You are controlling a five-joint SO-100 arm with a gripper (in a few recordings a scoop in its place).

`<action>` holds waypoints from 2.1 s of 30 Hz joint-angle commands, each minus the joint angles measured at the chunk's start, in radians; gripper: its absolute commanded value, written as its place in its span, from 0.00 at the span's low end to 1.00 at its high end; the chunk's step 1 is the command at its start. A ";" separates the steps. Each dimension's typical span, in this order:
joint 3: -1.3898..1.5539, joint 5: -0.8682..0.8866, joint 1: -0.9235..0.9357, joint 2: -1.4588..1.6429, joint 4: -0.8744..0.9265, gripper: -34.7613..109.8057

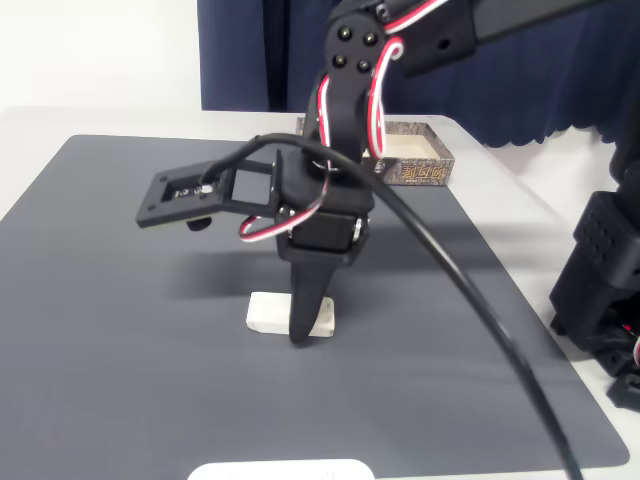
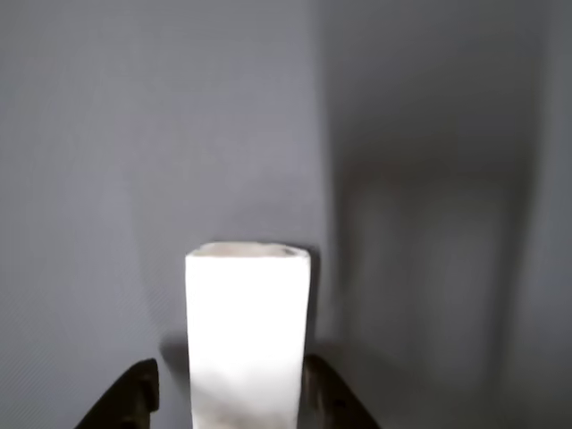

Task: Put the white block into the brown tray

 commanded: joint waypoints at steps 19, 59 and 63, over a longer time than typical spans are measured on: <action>-0.029 0.017 -0.014 -0.006 -0.008 0.45; -0.037 0.094 -0.014 0.299 0.140 0.30; -0.046 0.094 0.029 0.327 0.152 0.30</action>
